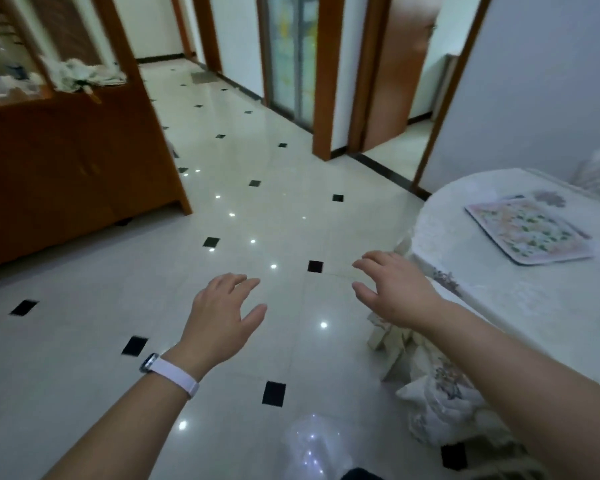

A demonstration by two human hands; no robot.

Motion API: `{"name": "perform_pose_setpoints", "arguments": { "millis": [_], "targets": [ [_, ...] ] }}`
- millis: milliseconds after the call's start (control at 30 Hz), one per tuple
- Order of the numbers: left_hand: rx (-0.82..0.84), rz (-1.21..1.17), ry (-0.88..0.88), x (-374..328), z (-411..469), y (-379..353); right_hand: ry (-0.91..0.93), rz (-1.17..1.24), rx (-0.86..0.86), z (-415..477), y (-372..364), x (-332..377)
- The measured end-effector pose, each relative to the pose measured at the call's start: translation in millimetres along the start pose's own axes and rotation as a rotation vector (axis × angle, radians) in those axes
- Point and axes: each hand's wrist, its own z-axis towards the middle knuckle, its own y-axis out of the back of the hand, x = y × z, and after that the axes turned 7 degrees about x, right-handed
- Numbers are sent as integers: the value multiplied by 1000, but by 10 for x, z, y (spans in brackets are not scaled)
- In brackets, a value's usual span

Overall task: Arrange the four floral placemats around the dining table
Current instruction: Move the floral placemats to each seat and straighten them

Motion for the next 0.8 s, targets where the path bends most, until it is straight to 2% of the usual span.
{"name": "perform_pose_setpoints", "arguments": {
  "millis": [233, 467, 600, 800],
  "targets": [
    [159, -30, -109, -138, 985, -456, -108, 55, 11, 498, -234, -474],
    [248, 59, -166, -212, 2310, -673, -227, 160, -24, 1387, -281, -1395],
    [284, 70, -230, -555, 3232, -746, -311, 221, -41, 1801, -199, -1986],
    [319, 27, -399, -1281, 4177, -966, -449, 174, 0, 1956, -11, -2726]
  ]
}}
